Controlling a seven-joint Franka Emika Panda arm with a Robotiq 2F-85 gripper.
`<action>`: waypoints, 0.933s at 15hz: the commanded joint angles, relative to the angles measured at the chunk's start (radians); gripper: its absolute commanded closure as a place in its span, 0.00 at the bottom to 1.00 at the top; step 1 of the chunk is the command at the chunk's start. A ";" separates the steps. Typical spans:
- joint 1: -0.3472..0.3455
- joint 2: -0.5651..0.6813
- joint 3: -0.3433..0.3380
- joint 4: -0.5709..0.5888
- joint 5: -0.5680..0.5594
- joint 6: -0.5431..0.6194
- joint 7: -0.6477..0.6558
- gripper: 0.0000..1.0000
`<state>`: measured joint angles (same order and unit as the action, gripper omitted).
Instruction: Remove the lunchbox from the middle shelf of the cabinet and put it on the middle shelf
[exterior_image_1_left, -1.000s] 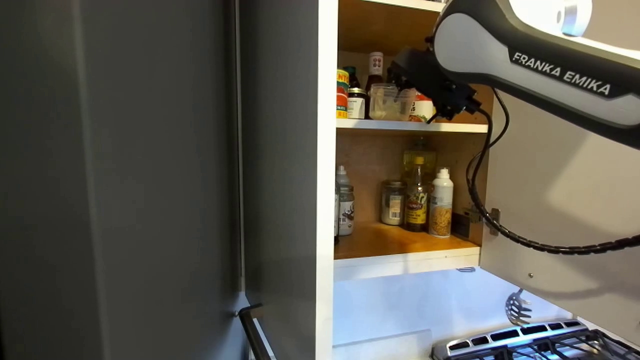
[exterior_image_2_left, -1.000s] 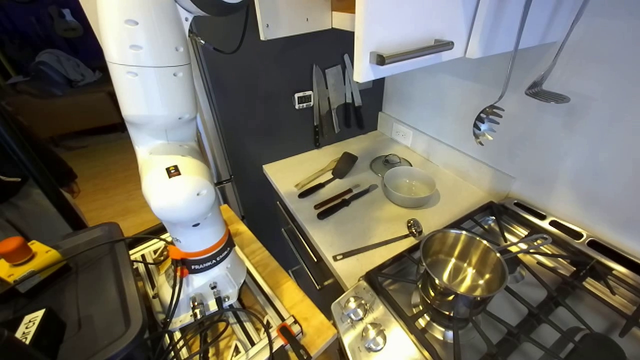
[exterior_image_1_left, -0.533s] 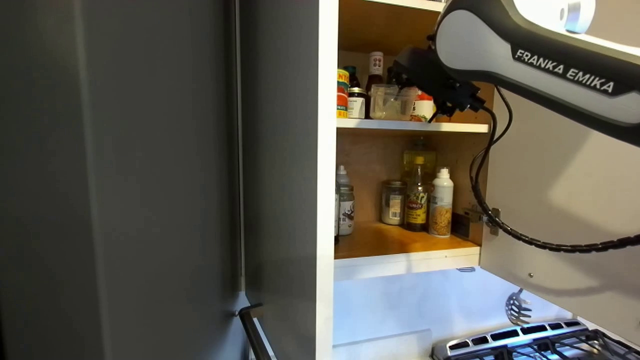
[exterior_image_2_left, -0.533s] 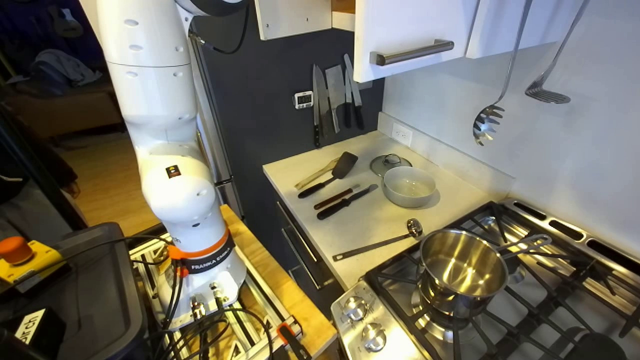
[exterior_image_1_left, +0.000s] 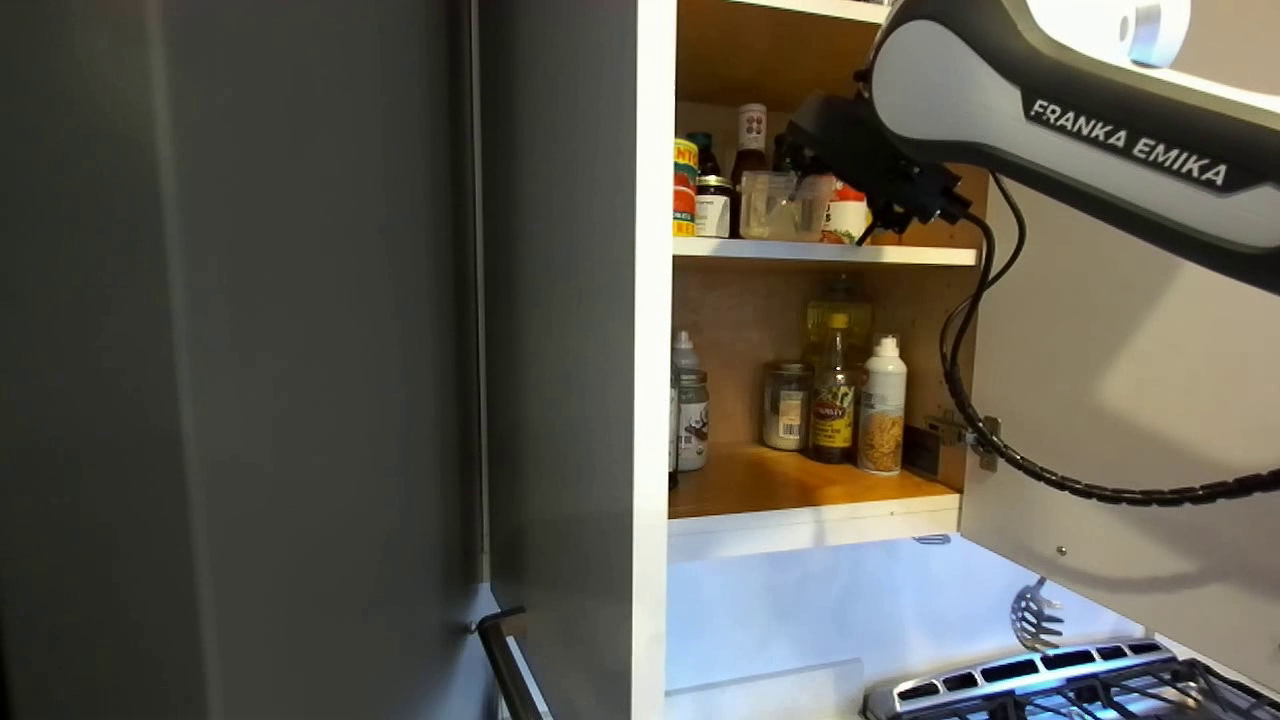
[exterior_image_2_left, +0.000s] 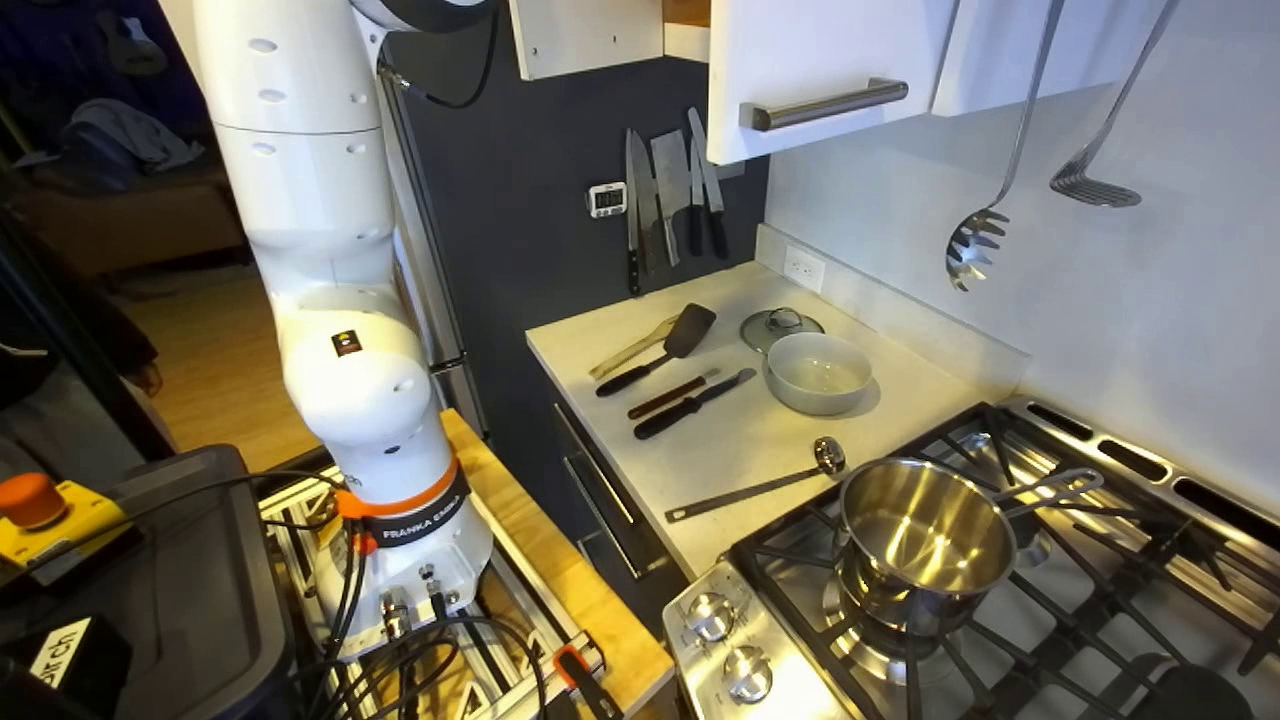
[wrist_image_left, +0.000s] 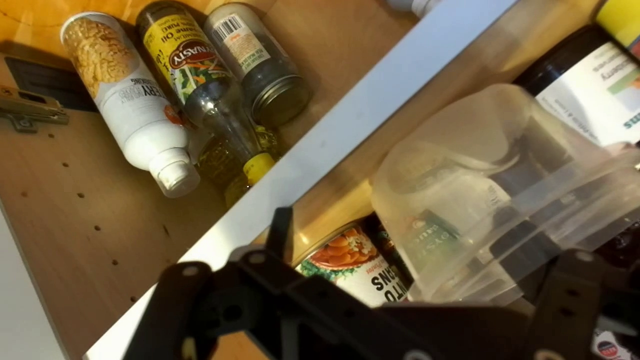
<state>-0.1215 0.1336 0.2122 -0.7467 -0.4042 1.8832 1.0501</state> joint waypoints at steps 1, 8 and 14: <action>0.002 0.001 0.001 0.016 -0.012 0.005 -0.037 0.00; -0.001 0.009 -0.001 0.047 -0.017 0.058 -0.167 0.00; -0.001 -0.017 -0.003 0.066 -0.018 0.024 -0.266 0.00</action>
<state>-0.1221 0.1314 0.2098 -0.7117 -0.4119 1.9337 0.8362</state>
